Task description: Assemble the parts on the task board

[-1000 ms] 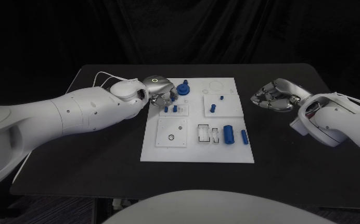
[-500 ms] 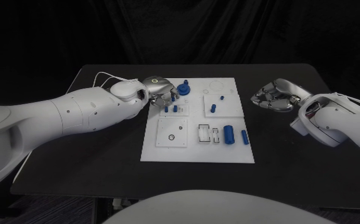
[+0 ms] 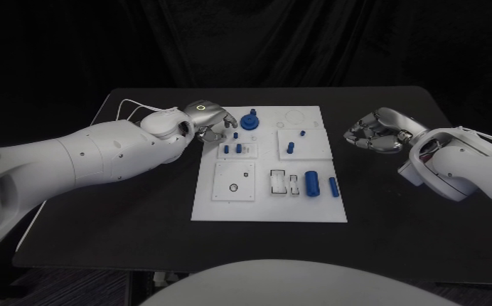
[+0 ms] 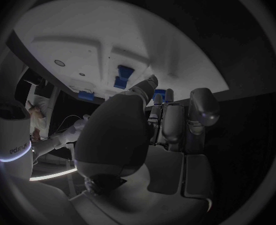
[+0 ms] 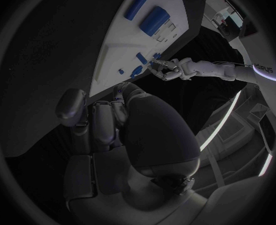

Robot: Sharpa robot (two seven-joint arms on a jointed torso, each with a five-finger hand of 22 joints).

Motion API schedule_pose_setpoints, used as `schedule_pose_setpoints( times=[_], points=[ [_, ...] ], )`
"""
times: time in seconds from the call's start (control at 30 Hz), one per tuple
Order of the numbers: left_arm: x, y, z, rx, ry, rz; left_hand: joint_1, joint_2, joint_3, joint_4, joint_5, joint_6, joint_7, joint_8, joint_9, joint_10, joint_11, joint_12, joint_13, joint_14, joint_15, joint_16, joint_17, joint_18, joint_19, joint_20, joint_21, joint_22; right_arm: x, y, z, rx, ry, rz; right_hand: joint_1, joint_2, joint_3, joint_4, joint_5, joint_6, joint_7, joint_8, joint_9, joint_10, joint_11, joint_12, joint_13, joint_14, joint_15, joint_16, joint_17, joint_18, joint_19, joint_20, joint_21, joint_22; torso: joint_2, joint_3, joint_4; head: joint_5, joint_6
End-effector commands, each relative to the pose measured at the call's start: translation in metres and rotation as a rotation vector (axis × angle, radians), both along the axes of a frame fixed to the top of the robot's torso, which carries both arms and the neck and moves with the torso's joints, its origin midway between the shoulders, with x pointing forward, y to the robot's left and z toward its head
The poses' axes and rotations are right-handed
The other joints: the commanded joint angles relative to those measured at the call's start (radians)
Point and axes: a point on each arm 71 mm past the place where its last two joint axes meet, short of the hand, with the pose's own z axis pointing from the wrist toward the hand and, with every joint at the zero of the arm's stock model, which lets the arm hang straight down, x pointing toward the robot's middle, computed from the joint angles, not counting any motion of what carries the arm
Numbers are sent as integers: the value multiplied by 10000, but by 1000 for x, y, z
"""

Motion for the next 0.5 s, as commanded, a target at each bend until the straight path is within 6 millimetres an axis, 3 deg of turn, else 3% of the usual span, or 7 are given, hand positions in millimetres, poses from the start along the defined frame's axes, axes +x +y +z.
schedule_pose_setpoints(
  times=[0.03, 0.13, 0.2, 0.23, 0.33, 0.43, 0.5],
  points=[
    [0, 12, 11, -714, -1368, 413, -28, -104, -47, -17, 0, -70, -14, -46, -19, -16, 23, -26, -16, 91, -1, 50, -1, -49, 6, 44, -65, 623, -2, -2, 3, -120, -141, -110, -48, -79, 71, -36, 43, -62, 19, -54, 18, -165, 3, -126, -149, 91, 68, -76, -50, 121, -94, 26, -105, 42, 6, -7, -3, -59, 2],
    [-4, 27, 19, -1667, -1761, 594, -30, -99, -99, 0, -5, -299, -123, -61, -97, -110, 0, -11, -17, 118, -2, 75, 39, -33, -28, 49, -171, 599, 0, -2, 11, -182, -349, -88, -47, -132, 141, -66, 24, -86, 44, -83, 27, -598, 27, -559, -603, 51, 91, -125, -87, 134, -141, 44, -211, 12, 9, -11, -4, -83, 2],
    [-8, 35, 23, -2445, -1782, 707, 132, -43, -78, -8, 197, -419, -451, -24, -154, -96, -105, 98, -1, 146, -69, 102, 85, -1, -98, 9, -343, 557, 3, 0, 18, -257, -508, -37, -41, -157, 180, -83, 3, -90, 53, -93, 34, -883, 37, -867, -928, 47, 99, -121, -84, 131, -138, 52, -207, 24, 12, -16, -9, -84, 2],
    [-11, 39, 26, -2994, -1720, 743, 146, 3, -58, 16, 290, -394, -394, -7, -158, -93, -90, 131, -1, 125, -70, 81, 45, 7, -132, 3, -420, 536, 4, 2, 22, -342, -625, 18, -33, -185, 212, -103, -25, -92, 60, -100, 40, -1083, 42, -1090, -1160, 47, 106, -114, -79, 134, -144, 57, -230, 22, 12, -19, -5, -94, 2],
    [-23, 49, 32, -4487, -1233, 723, 190, 105, -4, 133, 855, -168, 192, 61, -187, -261, 124, 345, -12, -1111, 131, -1197, -2089, 227, -1037, 130, -2021, 24, 10, 8, 36, -780, -1002, 253, 266, -352, 369, -424, -138, 128, 37, 25, 138, -1670, 36, -1748, -1805, 37, 95, -115, -84, 136, -137, 54, -238, 48, 13, -32, 16, -122, 2],
    [-34, 53, 36, -5927, -394, 587, 49, 253, -43, 426, 864, 108, 320, 80, -235, -732, 251, 542, 2, -3899, 414, -3485, -4928, 523, -3212, 344, -4949, -857, 15, 15, 47, -1272, -1293, 510, 370, -509, 449, -623, -118, 259, 36, 151, 266, -2224, 44, -2404, -2450, -4, 98, -188, -145, 138, -156, 51, -282, 59, 30, -57, 43, -132, 2],
    [-42, 56, 39, -7111, 338, 356, 61, 379, -11, 602, 848, 295, 493, 77, -273, -995, 313, 704, 17, -5113, 707, -4822, -5567, 414, -3985, 539, -5567, -1037, 19, 22, 53, -1589, -1443, 704, 413, -601, 526, -738, -117, 324, 42, 233, 368, -2730, 62, -2981, -3007, -41, 112, -246, -194, 141, -181, 58, -322, 67, 32, -80, 63, -113, 2]
  ],
)
